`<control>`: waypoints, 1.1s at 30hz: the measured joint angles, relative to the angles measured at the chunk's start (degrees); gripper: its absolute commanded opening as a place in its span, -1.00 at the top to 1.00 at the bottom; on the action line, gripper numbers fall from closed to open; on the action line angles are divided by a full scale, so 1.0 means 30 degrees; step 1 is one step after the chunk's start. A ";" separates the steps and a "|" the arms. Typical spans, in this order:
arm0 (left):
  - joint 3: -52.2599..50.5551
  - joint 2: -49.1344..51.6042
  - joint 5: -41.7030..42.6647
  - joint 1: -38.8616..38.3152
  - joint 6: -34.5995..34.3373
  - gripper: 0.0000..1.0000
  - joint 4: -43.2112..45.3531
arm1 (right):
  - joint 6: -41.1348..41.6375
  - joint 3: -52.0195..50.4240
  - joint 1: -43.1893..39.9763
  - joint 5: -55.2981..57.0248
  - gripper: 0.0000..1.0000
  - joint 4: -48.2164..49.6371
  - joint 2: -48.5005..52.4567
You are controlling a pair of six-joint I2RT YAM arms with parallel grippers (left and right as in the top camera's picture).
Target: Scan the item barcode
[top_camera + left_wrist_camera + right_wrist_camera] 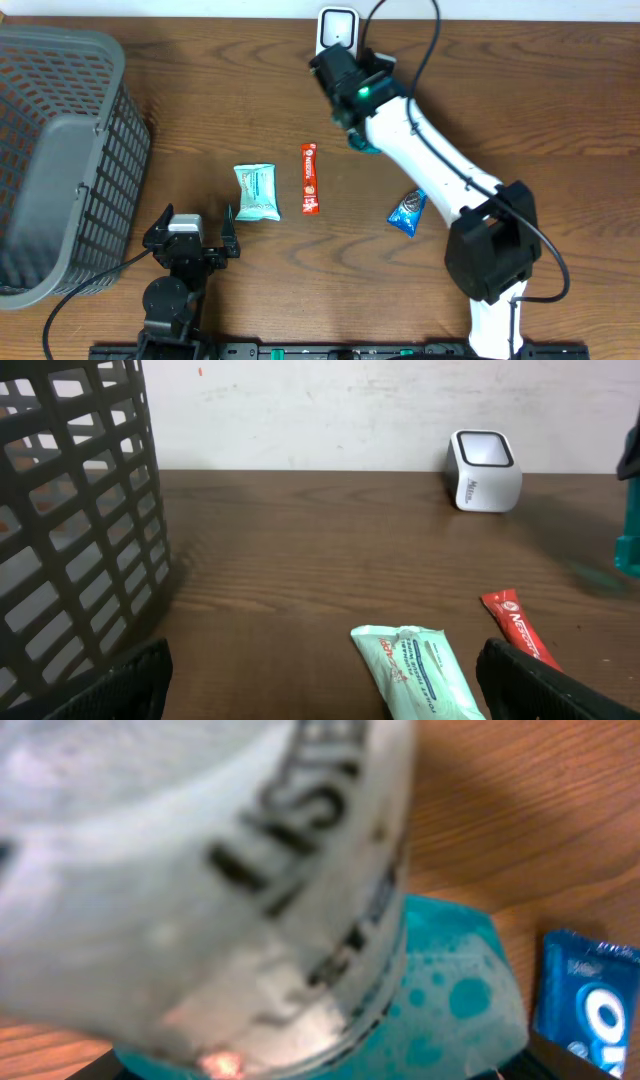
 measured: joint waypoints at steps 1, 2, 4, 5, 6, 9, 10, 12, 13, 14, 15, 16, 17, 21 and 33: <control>0.0000 0.0000 0.0000 0.0000 0.0000 -0.96 0.0000 | 0.0226 -0.0036 0.0189 0.0219 0.21 0.0080 0.0000; 0.0000 0.0000 0.0000 0.0000 0.0000 -0.95 0.0000 | 0.0685 -0.0211 0.0627 0.0743 0.20 0.0437 0.0000; 0.0000 0.0000 0.0000 0.0000 0.0000 -0.96 0.0000 | 0.1348 -0.0583 0.1188 0.1486 0.19 0.0991 0.0000; 0.0000 0.0000 0.0000 0.0000 0.0000 -0.96 0.0007 | 0.1719 -0.0882 0.1472 0.1894 0.19 0.1326 0.0000; 0.0000 0.0000 0.0007 0.0000 0.0000 -0.96 0.0000 | 0.2040 -0.1158 0.1719 0.2200 0.19 0.1545 0.0000; 0.0000 0.0000 0.0000 0.0000 0.0000 -0.96 0.0000 | 0.2914 -0.2565 0.2426 0.3053 0.20 0.3184 0.0000; 0.0000 0.0000 0.0007 0.0000 0.0000 -0.96 0.0007 | 0.3096 -0.3089 0.2579 0.3257 0.19 0.3847 0.0000; 0.0000 0.0000 0.0015 0.0000 0.0000 -0.96 0.0000 | 0.3432 -0.4313 0.2863 0.3563 0.14 0.5238 0.0000; 0.0000 0.0000 0.0015 0.0000 0.0000 -0.96 0.0000 | 0.3555 -0.4838 0.2965 0.3679 0.10 0.5814 0.0000; 0.0000 0.0000 0.0015 0.0000 0.0000 -0.96 0.0000 | 0.3636 -0.5319 0.3060 0.3774 0.03 0.6317 0.0000; 0.0000 0.0000 0.0015 0.0000 0.0000 -0.96 0.0000 | 0.3738 -0.5654 0.3126 0.4182 0.00 0.6710 0.0000; 0.0000 0.0000 0.0015 0.0000 0.0000 -0.96 0.0000 | 0.3796 -0.5850 0.3213 0.4422 -0.01 0.6958 0.0000; 0.0000 0.0000 0.0015 0.0000 0.0000 -0.96 0.0000 | 0.3832 -0.5916 0.3264 0.4590 -0.07 0.7060 -0.0007; 0.0000 0.0000 0.0015 0.0000 0.0000 -0.96 0.0000 | 0.3978 -0.5996 0.3483 0.4991 -0.22 0.6900 0.0000; 0.0000 0.0000 0.0015 0.0000 0.0000 -0.96 0.0000 | 0.4124 -0.6084 0.4255 0.5479 -0.19 0.6550 -0.0036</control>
